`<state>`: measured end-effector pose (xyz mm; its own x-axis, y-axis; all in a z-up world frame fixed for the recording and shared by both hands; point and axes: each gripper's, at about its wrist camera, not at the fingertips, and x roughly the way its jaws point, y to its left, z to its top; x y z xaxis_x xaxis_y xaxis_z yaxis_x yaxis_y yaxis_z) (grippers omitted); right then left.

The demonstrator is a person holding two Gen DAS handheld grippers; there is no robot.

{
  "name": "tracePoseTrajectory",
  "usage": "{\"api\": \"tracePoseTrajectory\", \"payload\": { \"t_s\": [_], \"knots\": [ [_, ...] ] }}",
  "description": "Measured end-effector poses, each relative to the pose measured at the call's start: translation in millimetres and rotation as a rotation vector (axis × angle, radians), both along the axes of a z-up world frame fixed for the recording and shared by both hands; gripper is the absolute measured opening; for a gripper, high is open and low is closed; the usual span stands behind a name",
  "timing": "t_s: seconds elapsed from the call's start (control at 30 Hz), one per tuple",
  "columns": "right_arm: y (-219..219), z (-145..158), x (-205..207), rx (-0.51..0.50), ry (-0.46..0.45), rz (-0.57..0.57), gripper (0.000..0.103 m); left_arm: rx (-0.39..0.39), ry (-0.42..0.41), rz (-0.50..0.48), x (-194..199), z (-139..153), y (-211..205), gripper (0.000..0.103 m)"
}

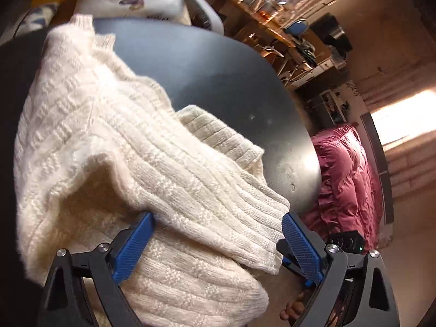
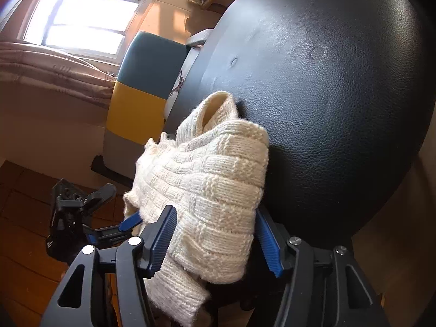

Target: Fold clothes

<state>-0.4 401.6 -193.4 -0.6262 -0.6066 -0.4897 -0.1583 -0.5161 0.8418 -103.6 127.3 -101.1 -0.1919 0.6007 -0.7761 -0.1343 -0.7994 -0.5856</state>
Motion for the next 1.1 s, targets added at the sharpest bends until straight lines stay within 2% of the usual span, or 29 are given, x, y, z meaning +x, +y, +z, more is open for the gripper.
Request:
{"api": "tracePoseTrajectory", "payload": {
  "t_s": [0.17,0.27,0.33,0.37,0.43,0.47,0.5,0.57,0.63,0.67,0.7,0.73,0.77,0.8,0.9,1.0,1.1],
  "knots": [
    [-11,6,-3,0.084,0.005,0.05,0.064,0.112,-0.056,0.051,0,1,-21,0.096],
    [-10,4,-3,0.073,-0.017,0.026,0.061,0.122,-0.062,0.071,2,2,-25,0.096],
    [-14,5,-2,0.119,-0.011,0.024,0.055,0.126,-0.065,0.083,3,2,-27,0.096],
    [-15,6,-1,0.138,-0.009,0.024,0.054,0.128,-0.066,0.089,3,3,-28,0.093],
    [-16,8,0,0.172,-0.009,0.026,0.053,0.132,-0.069,0.102,4,3,-30,0.075],
    [-17,8,0,0.183,-0.012,0.025,0.054,0.134,-0.071,0.108,5,3,-31,0.061],
    [-15,8,3,0.182,-0.013,0.022,0.055,0.135,-0.087,0.108,3,1,-28,0.053],
    [-12,6,3,0.143,-0.019,0.017,0.059,0.137,-0.118,0.111,0,-7,-20,0.049],
    [-10,5,4,0.124,-0.02,0.019,0.06,0.127,-0.115,0.111,2,-11,-17,0.045],
    [-9,5,4,0.124,-0.018,0.023,0.06,0.109,-0.101,0.106,4,-11,-16,0.038],
    [-9,4,5,0.124,-0.017,0.028,0.058,0.091,-0.09,0.103,6,-10,-17,0.026],
    [-8,4,5,0.125,-0.015,0.032,0.054,0.078,-0.081,0.105,8,-10,-18,0.018],
    [-10,5,6,0.162,-0.021,0.025,0.043,0.072,-0.074,0.111,10,-9,-22,0.01],
    [-12,5,7,0.194,-0.024,0.015,0.032,0.076,-0.067,0.117,11,-9,-27,0.008],
    [-20,9,8,0.248,-0.017,0.01,0.024,0.073,-0.029,0.121,17,-5,-39,0.006],
    [-27,19,11,0.27,0.012,0.003,0.02,0.048,0.014,0.077,24,0,-41,0.006],
    [-32,42,12,0.272,0.085,0.004,0.02,0.019,0.046,0.031,32,5,-48,0.007]
  ]
}}
